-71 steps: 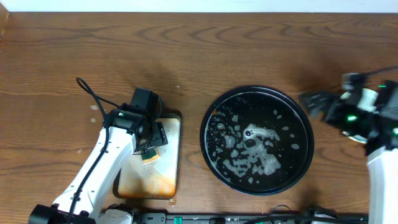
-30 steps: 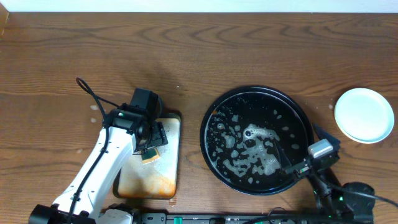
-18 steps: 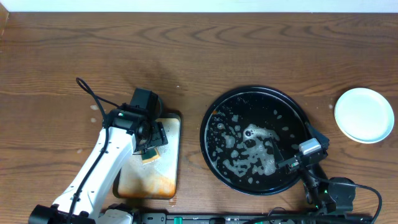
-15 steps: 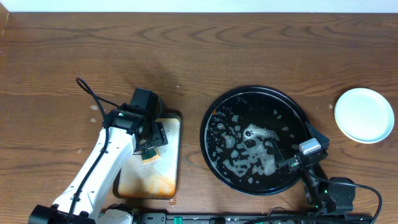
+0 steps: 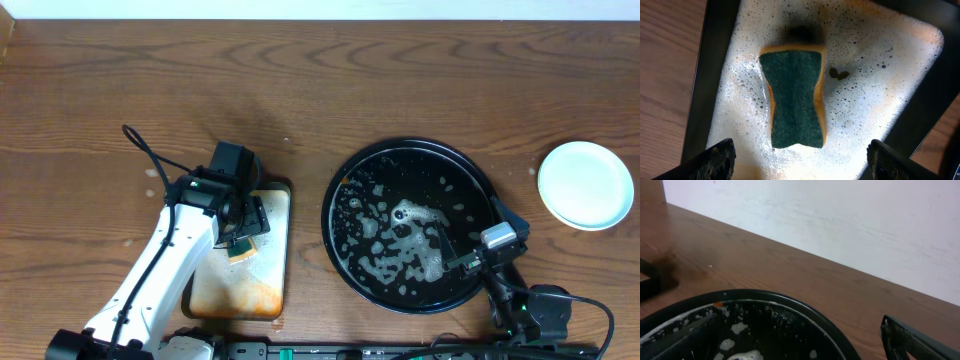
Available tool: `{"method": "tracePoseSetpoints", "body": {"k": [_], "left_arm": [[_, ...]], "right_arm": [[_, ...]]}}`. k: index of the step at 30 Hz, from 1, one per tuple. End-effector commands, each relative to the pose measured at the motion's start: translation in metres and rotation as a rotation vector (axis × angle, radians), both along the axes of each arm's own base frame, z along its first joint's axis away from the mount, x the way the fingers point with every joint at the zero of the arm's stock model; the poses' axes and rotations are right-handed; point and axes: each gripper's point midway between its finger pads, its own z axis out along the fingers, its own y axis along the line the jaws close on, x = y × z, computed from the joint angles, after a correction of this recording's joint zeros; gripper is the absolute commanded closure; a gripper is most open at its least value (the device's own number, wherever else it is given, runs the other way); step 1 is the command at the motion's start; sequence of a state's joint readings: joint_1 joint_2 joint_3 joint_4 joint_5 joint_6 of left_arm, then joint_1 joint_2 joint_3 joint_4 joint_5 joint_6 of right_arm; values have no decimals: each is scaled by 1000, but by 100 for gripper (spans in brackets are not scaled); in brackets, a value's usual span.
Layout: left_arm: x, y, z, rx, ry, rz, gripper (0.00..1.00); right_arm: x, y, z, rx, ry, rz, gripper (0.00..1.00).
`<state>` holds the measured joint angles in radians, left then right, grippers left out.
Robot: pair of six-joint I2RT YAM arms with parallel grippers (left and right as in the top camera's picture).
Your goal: Clean dirty plates on tray and stack at the side
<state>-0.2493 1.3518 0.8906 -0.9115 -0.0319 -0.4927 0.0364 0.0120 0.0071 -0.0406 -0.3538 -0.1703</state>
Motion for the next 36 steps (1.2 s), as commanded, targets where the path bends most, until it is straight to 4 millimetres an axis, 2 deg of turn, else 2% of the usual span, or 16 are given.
{"method": "tracePoseSetpoints", "body": {"k": [1,4,7,13,16,18,21,24,30,36], "left_arm": [[0,1,12,-6,-49,-7,15],[1,0,37,-32,-159,-12,15],[-8,10,63,-13,-262,-18,15],[14,32,132,-23,-733,19,15],[22,33,159,-37,-962,-37,15],[20,37,169,-41,-1083,-32,15],[12,42,176,-35,-1270,-20,15],[7,44,175,-35,-1386,-10,15],[4,49,153,-27,-1508,11,15],[10,55,124,-5,-1478,32,15]], "right_arm": [[1,-3,0,-7,-3,-13,1],[1,-2,0,-7,-3,-13,1],[1,-3,0,-7,-3,-13,1],[1,-3,0,-7,-3,-13,1],[1,-3,0,-7,-3,-13,1],[1,-2,0,-7,-3,-13,1],[1,-2,0,-7,-3,-13,1],[1,-3,0,-7,-3,-13,1],[1,-2,-1,-7,-3,-13,1],[1,-2,0,-7,-3,-13,1]]}}
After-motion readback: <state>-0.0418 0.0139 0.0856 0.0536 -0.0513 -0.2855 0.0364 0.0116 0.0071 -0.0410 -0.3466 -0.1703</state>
